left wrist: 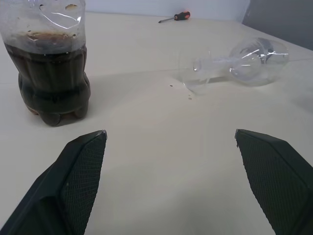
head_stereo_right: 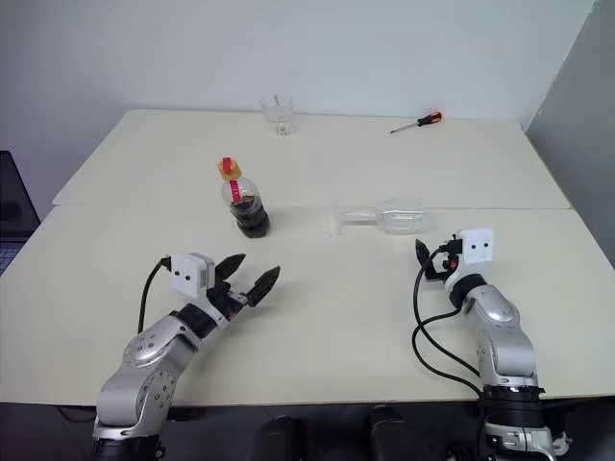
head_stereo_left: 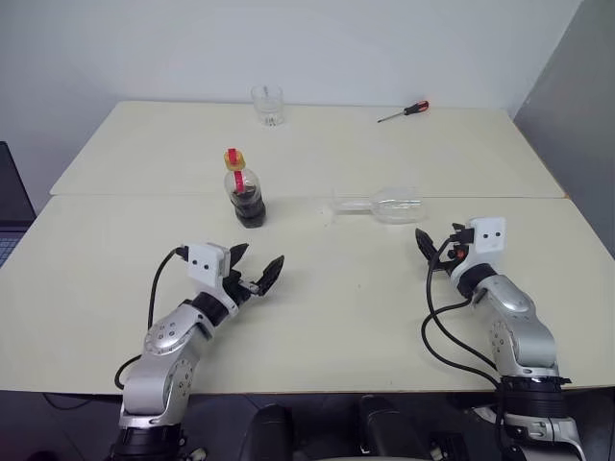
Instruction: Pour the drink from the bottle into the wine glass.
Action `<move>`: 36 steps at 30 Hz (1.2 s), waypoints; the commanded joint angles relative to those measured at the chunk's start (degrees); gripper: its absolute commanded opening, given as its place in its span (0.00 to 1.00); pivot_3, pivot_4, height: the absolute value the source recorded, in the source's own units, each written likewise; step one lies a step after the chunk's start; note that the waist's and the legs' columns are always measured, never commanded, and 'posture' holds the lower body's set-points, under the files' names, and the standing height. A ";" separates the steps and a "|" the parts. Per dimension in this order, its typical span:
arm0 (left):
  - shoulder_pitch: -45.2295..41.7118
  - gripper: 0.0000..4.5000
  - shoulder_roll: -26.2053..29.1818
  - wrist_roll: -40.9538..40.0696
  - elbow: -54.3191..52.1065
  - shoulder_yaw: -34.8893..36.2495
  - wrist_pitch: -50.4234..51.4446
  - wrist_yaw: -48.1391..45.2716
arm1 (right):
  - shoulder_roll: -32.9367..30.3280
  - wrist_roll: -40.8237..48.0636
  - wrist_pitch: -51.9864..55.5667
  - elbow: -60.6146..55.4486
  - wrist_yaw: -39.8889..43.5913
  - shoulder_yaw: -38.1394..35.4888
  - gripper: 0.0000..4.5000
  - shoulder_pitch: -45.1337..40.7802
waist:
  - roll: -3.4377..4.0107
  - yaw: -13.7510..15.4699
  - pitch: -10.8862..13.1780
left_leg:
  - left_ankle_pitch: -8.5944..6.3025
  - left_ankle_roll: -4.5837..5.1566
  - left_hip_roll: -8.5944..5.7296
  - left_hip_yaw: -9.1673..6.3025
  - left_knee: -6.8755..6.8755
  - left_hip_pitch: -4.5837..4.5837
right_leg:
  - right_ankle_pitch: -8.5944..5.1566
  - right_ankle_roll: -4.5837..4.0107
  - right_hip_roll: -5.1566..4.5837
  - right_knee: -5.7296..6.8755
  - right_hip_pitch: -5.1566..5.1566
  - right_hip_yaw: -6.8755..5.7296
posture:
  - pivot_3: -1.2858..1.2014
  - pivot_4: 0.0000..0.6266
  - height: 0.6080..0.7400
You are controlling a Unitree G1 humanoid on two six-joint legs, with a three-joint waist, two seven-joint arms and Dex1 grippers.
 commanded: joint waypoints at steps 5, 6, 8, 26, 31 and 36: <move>-0.16 0.99 -0.52 -2.07 -0.22 3.28 -1.09 0.62 | -0.31 0.52 -0.14 -2.52 0.34 -0.20 1.00 -1.22 | 0.00 0.01 0.00 | 0.00 0.00 -0.01 0.00 0.00 0.00 | 0.00 0.00 -0.01 0.00 0.00 -0.01 | 0.52 0.24 1.00; 0.08 0.99 -0.36 -1.95 -0.24 3.49 -1.21 0.49 | -0.30 0.77 0.08 -2.81 0.66 -0.06 1.00 -1.17 | 0.00 0.01 0.00 | 0.00 0.00 -0.01 0.00 0.00 0.00 | 0.00 0.00 -0.01 0.00 0.00 -0.01 | 0.52 0.24 1.00; 0.22 0.99 -0.11 -1.92 0.41 4.28 -1.62 0.45 | -0.40 0.89 0.16 -3.67 1.48 0.57 1.00 -0.91 | 0.00 0.01 0.00 | 0.00 0.00 0.00 0.00 0.00 0.00 | 0.00 0.00 -0.01 0.00 0.00 0.00 | 0.52 0.24 1.00; -22.23 0.99 -1.87 11.13 27.63 2.92 -12.20 10.28 | -5.65 4.27 9.54 -16.00 17.09 14.91 1.00 -3.35 | -0.08 0.84 0.03 | 0.00 0.00 -0.02 -0.01 0.04 -0.03 | 0.01 0.01 0.05 0.00 0.02 -0.17 | 0.52 0.24 1.00; -26.93 0.99 -2.99 13.64 35.42 2.29 -15.75 12.59 | -5.48 3.85 9.82 -16.31 16.83 15.75 1.00 -3.39 | -0.09 0.95 0.03 | 0.00 0.00 -0.06 0.00 0.04 -0.03 | 0.02 0.00 0.07 0.01 0.01 -0.17 | 0.52 0.24 1.00; -30.86 0.99 -4.04 14.55 40.39 1.91 -17.87 13.17 | -5.72 4.18 10.37 -16.64 17.45 16.35 1.00 -3.29 | -0.11 1.07 0.04 | 0.00 0.00 -0.11 -0.01 0.04 -0.05 | 0.02 0.00 0.09 0.01 0.01 -0.19 | 0.52 0.24 1.00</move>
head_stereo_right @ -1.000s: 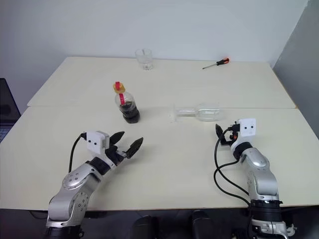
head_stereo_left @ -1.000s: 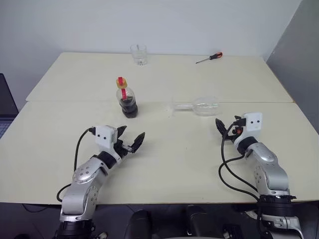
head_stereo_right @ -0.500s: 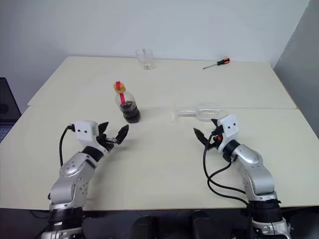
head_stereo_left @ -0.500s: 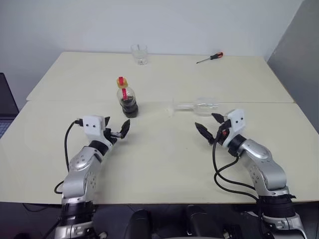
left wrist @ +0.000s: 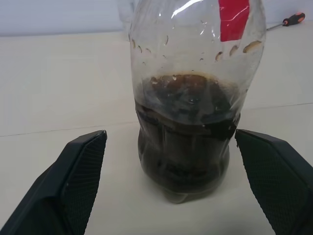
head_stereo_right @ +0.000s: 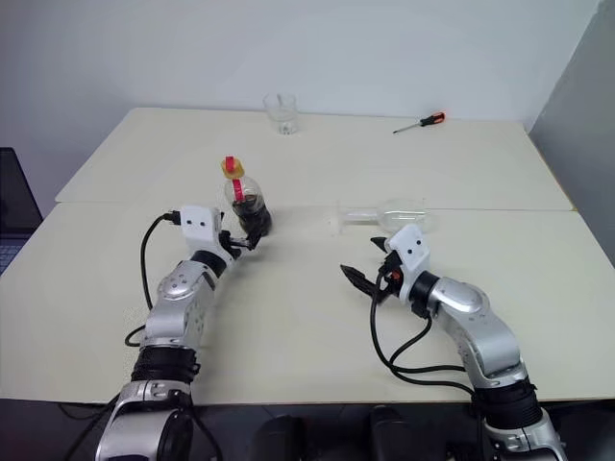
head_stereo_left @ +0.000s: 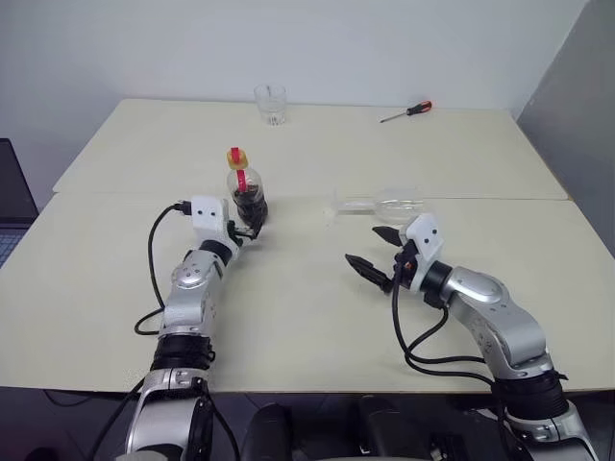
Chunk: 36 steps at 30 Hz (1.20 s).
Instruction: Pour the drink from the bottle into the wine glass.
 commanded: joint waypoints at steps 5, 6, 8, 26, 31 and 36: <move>-6.55 0.99 -1.09 1.24 7.19 -0.77 -5.34 0.07 | 0.12 0.35 0.19 -2.18 0.96 0.61 1.00 -1.22 | -0.01 0.22 0.00 | 0.00 0.00 -0.19 0.00 0.02 0.00 | 0.01 0.01 0.00 0.00 0.01 0.00 | 0.52 0.24 1.00; -7.13 0.99 -1.15 1.25 8.07 -0.83 -5.78 0.02 | 0.18 0.28 0.17 -2.15 0.99 0.66 1.00 -1.29 | -0.01 0.22 0.01 | 0.00 0.00 -0.20 0.00 0.02 0.00 | 0.01 0.01 0.00 0.00 0.00 0.01 | 0.52 0.24 1.00; -8.33 0.99 -1.13 1.27 10.31 -0.85 -6.90 -0.31 | 0.36 0.06 0.02 -2.01 0.94 0.84 1.00 -1.39 | -0.01 0.23 0.01 | 0.00 0.00 -0.20 -0.01 0.02 0.00 | 0.01 0.01 0.00 0.00 0.00 0.00 | 0.52 0.24 1.00; -16.48 0.49 -1.03 2.32 27.02 -0.97 -18.03 -3.55 | 0.11 -0.46 0.57 -2.54 -0.35 -0.67 1.00 -2.39 | -0.04 0.30 0.02 | 0.00 0.00 -0.31 -0.03 0.03 -0.04 | 0.01 0.02 -0.08 0.01 0.00 -0.03 | 0.52 0.24 1.00; -14.76 0.43 -1.03 1.66 23.52 -1.22 -17.16 -5.29 | 1.48 2.86 3.43 -2.61 -1.59 -4.33 1.00 -7.14 | -0.04 0.24 0.02 | 0.00 0.00 -0.33 -0.03 0.04 -0.04 | 0.02 0.02 -0.10 0.03 0.00 -0.02 | 0.52 0.24 1.00; -5.78 0.43 -3.68 -0.95 2.33 -5.05 -7.17 -9.02 | 3.53 3.94 10.20 -2.15 -6.45 -5.85 1.00 -19.54 | -0.02 0.07 0.04 | 0.01 -0.02 -0.30 -0.03 0.04 -0.12 | 0.17 -0.24 -0.12 0.04 -0.08 -0.02 | 0.52 0.24 1.00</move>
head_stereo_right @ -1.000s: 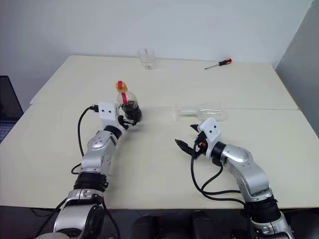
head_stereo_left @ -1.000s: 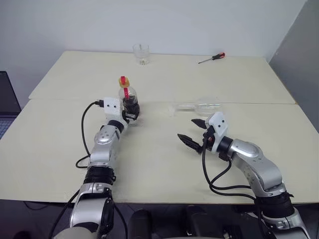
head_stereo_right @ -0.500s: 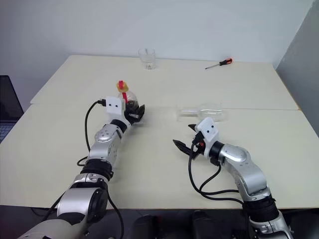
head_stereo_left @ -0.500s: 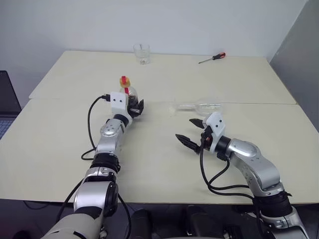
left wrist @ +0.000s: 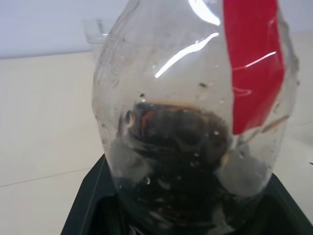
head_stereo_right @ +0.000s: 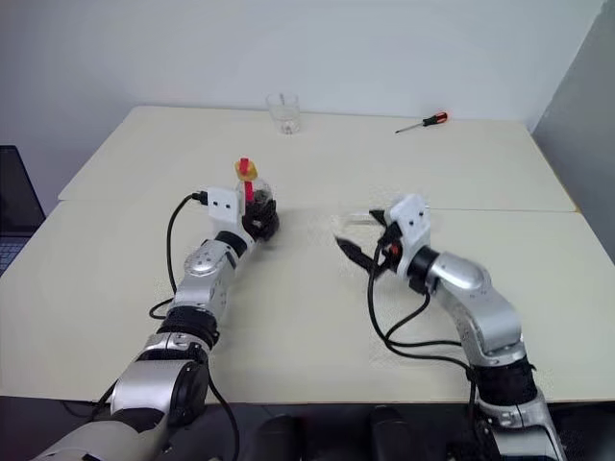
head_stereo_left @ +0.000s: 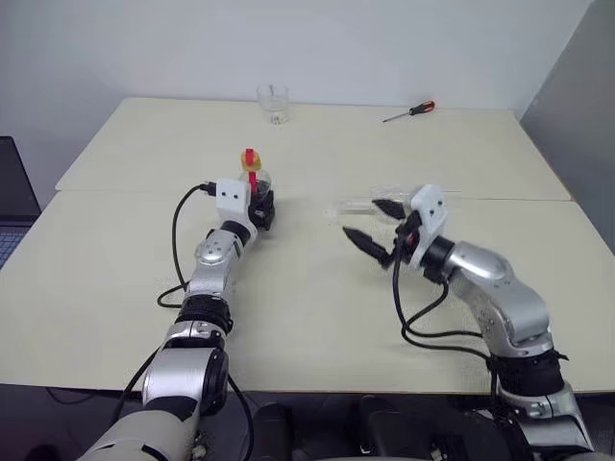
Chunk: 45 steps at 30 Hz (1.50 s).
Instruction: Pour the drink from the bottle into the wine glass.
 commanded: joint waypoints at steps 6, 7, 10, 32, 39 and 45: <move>15.31 0.43 -3.59 -3.70 -38.21 -6.84 19.45 -1.03 | 3.16 1.25 13.00 -2.10 -7.44 0.06 1.00 -12.46 | 0.01 0.14 0.00 | 0.00 -0.01 0.35 -0.02 -0.01 -0.08 | 0.01 -0.02 -0.12 0.00 -0.02 -0.08 | 0.52 0.24 1.00; 16.24 0.43 -3.75 -3.71 -40.28 -7.18 20.96 -0.85 | 3.49 1.40 13.91 -2.34 -7.68 0.00 1.00 -12.93 | 0.01 0.15 0.00 | 0.00 -0.01 0.34 -0.01 -0.01 -0.09 | 0.01 -0.02 -0.13 0.01 -0.03 -0.06 | 0.52 0.24 1.00; 17.65 0.43 -5.22 -2.77 -43.25 -8.94 23.59 0.40 | 4.98 4.82 20.98 -3.51 -7.91 -0.73 1.00 -14.08 | 0.01 0.15 0.00 | 0.00 -0.01 0.33 -0.04 0.04 -0.08 | 0.01 -0.02 -0.14 0.04 -0.01 -0.09 | 0.52 0.24 1.00; 17.90 0.42 -5.57 1.71 -43.74 -13.24 21.65 1.61 | 9.40 5.93 24.48 0.36 -10.46 2.17 1.00 -16.95 | 0.01 0.02 0.00 | -0.01 0.02 0.42 -0.11 0.29 -0.23 | 0.01 -0.01 0.04 0.00 -0.03 -0.12 | 0.52 0.24 1.00; 17.82 0.41 -5.61 2.16 -44.33 -13.40 19.80 1.80 | 9.83 5.67 22.11 3.73 -9.86 2.19 1.00 -16.73 | 0.01 0.04 0.00 | -0.01 0.02 0.42 -0.11 0.29 -0.24 | 0.01 -0.01 0.03 0.00 -0.03 -0.12 | 0.52 0.24 1.00; 18.10 0.41 -5.57 2.22 -44.48 -13.36 19.71 1.97 | 9.62 5.39 21.33 4.17 -9.93 2.31 0.65 -16.92 | 0.01 0.02 0.00 | -0.01 0.02 0.42 -0.11 0.29 -0.24 | 0.01 -0.01 0.04 -0.01 -0.04 -0.12 | 0.52 0.24 1.00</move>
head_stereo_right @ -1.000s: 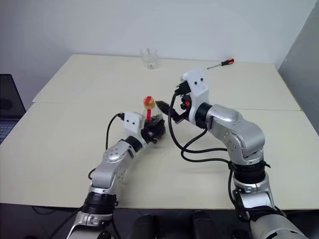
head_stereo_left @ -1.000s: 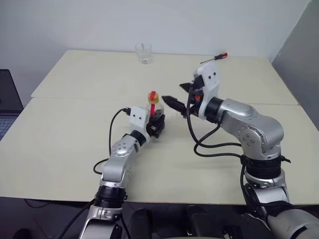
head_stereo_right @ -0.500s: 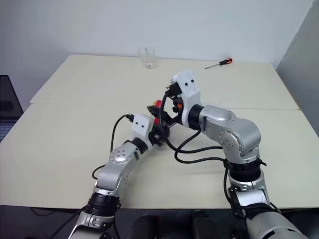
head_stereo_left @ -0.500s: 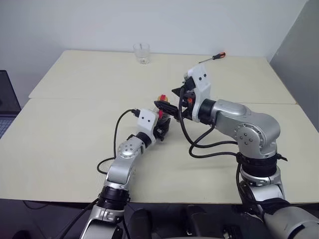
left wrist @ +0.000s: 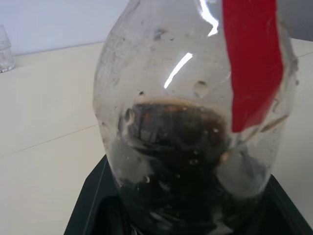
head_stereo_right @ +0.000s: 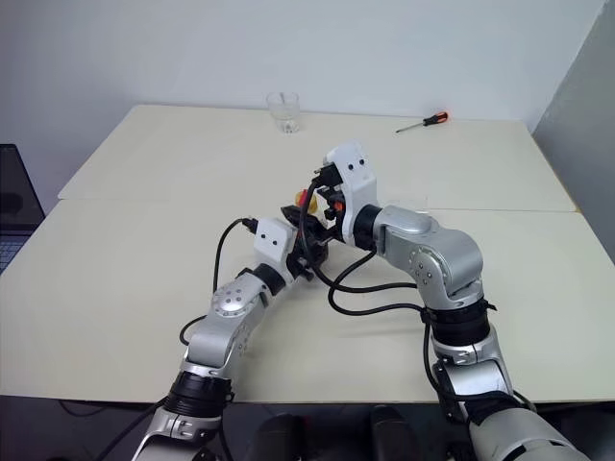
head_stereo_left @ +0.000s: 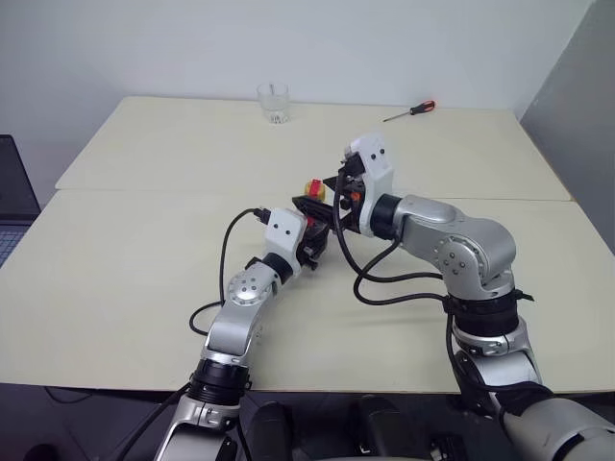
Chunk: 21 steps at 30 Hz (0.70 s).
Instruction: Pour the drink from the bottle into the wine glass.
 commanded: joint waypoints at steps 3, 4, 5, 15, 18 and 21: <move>-0.44 0.40 -0.29 0.20 -3.71 0.05 -2.00 0.24 | -0.19 -0.26 -1.56 -1.04 0.33 -0.41 0.56 -1.50 | 0.00 -0.01 0.00 | 0.00 0.00 0.00 0.00 0.00 0.00 | 0.00 0.00 0.00 0.00 0.00 0.00 | 0.52 0.24 1.00; -0.48 0.40 -0.29 0.18 -3.62 0.06 -1.98 0.23 | -0.24 -0.28 -1.57 -0.97 0.33 -0.42 0.56 -1.61 | 0.00 0.00 0.00 | 0.00 0.00 0.00 0.00 0.00 0.00 | 0.00 0.00 0.00 0.00 0.00 0.00 | 0.52 0.24 1.00; -0.51 0.40 -0.31 0.15 -3.55 0.09 -1.95 0.23 | -0.34 -0.37 -1.60 -0.94 0.34 -0.33 0.56 -1.68 | 0.00 0.00 0.00 | 0.00 0.00 0.00 0.00 0.00 0.00 | 0.00 0.00 0.00 0.00 0.00 0.00 | 0.52 0.24 1.00; -0.44 0.40 -0.34 0.26 -3.33 -0.02 -1.80 0.30 | -0.60 -0.38 -1.94 -0.84 0.44 -0.25 0.56 -2.26 | 0.00 0.00 0.00 | 0.00 0.00 0.00 0.00 0.00 -0.01 | 0.00 0.00 0.00 -0.01 0.00 0.00 | 0.52 0.24 1.00; -0.58 0.40 -0.45 0.27 -3.24 -0.05 -1.71 0.39 | -0.67 -0.20 -1.87 -0.88 0.43 -0.54 0.56 -2.63 | 0.00 0.00 0.00 | 0.00 0.00 0.00 0.00 0.00 -0.01 | 0.00 0.01 0.00 -0.01 -0.01 0.00 | 0.52 0.24 1.00; -0.59 0.40 -0.52 0.28 -3.21 -0.11 -1.66 0.40 | -0.72 -0.11 -1.80 -0.78 0.49 -0.56 0.56 -2.71 | 0.00 0.00 0.00 | 0.00 0.00 0.00 0.00 0.00 -0.01 | 0.00 0.01 0.00 -0.01 -0.01 0.00 | 0.52 0.24 1.00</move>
